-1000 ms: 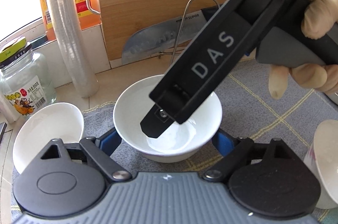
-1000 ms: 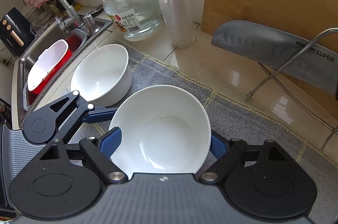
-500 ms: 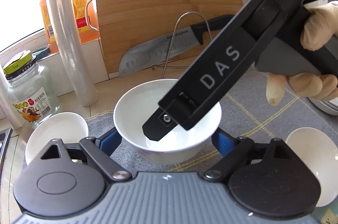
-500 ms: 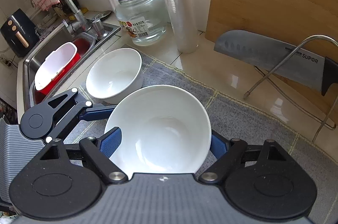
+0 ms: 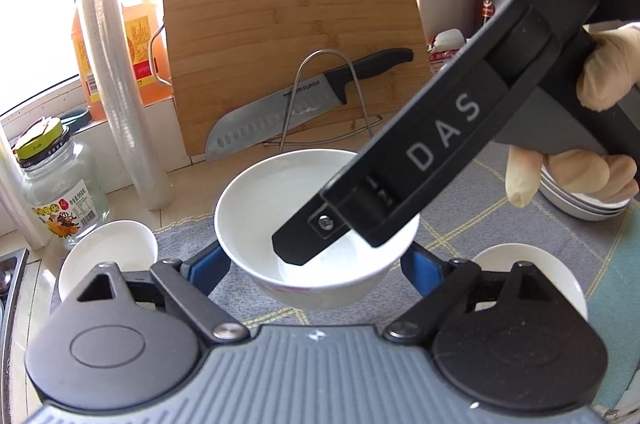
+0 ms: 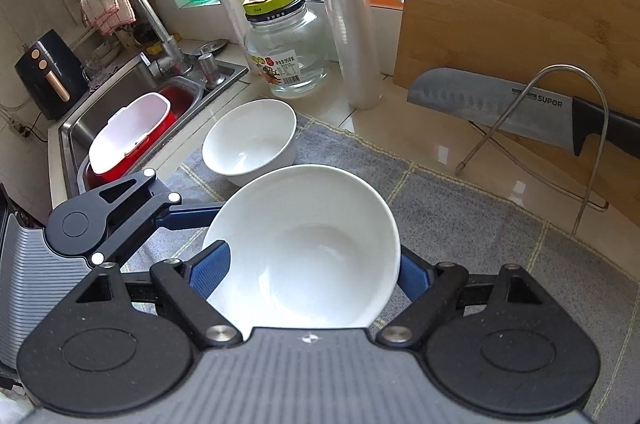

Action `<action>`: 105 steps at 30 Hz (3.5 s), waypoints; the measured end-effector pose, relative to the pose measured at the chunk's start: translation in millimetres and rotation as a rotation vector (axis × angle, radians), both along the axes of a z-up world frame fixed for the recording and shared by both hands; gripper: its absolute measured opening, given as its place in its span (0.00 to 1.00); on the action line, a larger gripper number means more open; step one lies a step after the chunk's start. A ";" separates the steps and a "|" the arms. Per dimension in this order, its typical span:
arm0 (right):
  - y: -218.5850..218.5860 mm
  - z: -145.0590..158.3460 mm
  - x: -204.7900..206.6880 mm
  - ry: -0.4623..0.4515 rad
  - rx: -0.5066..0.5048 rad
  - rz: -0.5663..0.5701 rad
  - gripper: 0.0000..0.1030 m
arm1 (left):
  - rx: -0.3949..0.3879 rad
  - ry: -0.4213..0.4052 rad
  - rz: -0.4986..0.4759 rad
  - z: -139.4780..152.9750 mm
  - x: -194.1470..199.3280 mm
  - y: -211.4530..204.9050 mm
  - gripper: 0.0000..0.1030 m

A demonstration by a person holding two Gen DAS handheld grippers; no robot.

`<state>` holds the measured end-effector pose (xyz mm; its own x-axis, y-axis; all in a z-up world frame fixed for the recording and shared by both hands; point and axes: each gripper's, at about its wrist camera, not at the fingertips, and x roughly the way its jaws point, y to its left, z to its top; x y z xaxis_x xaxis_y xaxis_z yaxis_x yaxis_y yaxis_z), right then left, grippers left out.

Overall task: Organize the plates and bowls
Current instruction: 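Lift the bowl and carry it toward the plate stack with the right gripper, then lower the held bowl onto the bowl on the plate stack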

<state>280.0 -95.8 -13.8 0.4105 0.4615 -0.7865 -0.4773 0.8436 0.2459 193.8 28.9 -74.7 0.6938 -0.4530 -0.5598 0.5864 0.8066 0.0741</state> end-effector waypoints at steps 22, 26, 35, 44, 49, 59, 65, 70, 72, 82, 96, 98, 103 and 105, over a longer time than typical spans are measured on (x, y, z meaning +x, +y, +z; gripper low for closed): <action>-30.5 15.4 -66.5 -0.028 -0.023 -0.074 0.88 | -0.009 -0.014 -0.097 13.7 -51.2 -25.6 0.89; -37.3 16.1 -77.3 -0.025 -0.023 -0.094 0.88 | -0.006 -0.010 -0.121 13.6 -56.5 -32.3 0.89; -52.6 14.3 -98.0 -0.017 -0.029 -0.134 0.88 | -0.004 0.011 -0.166 9.0 -69.7 -46.3 0.89; -65.5 0.4 -109.2 0.028 -0.037 -0.166 0.88 | 0.008 0.070 -0.209 -0.7 -73.9 -58.2 0.89; -68.4 -5.9 -112.7 0.050 -0.038 -0.169 0.88 | 0.020 0.098 -0.220 -6.4 -74.4 -60.7 0.88; -71.4 -15.1 -115.2 0.088 -0.035 -0.157 0.88 | 0.032 0.133 -0.228 -13.2 -75.9 -64.8 0.89; -72.1 -20.1 -116.1 0.104 -0.038 -0.156 0.88 | 0.047 0.147 -0.234 -18.0 -77.5 -66.8 0.89; -73.0 -22.2 -115.2 0.111 -0.035 -0.158 0.88 | 0.060 0.142 -0.237 -19.7 -78.5 -67.3 0.89; -72.7 -22.9 -114.9 0.112 -0.035 -0.158 0.88 | 0.064 0.144 -0.238 -20.5 -78.8 -67.5 0.89; -71.4 -25.1 -114.5 0.113 -0.034 -0.156 0.88 | 0.076 0.135 -0.241 -22.1 -78.7 -68.2 0.89; -71.0 -26.3 -112.6 0.116 -0.040 -0.149 0.88 | 0.086 0.136 -0.246 -21.9 -79.3 -68.1 0.90; -70.7 -26.0 -113.0 0.118 -0.042 -0.147 0.88 | 0.090 0.146 -0.251 -22.4 -78.6 -68.0 0.90; -71.4 -24.6 -113.3 0.115 -0.044 -0.151 0.88 | 0.098 0.142 -0.253 -23.8 -80.1 -68.6 0.91; -71.7 -24.1 -113.2 0.115 -0.044 -0.152 0.88 | 0.101 0.145 -0.254 -24.0 -80.1 -69.0 0.92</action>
<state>166.8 -167.5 -37.9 0.3793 0.3647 -0.8504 -0.3141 0.9152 0.2524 113.7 -40.1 -98.6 0.4754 -0.5386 -0.6956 0.7786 0.6258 0.0475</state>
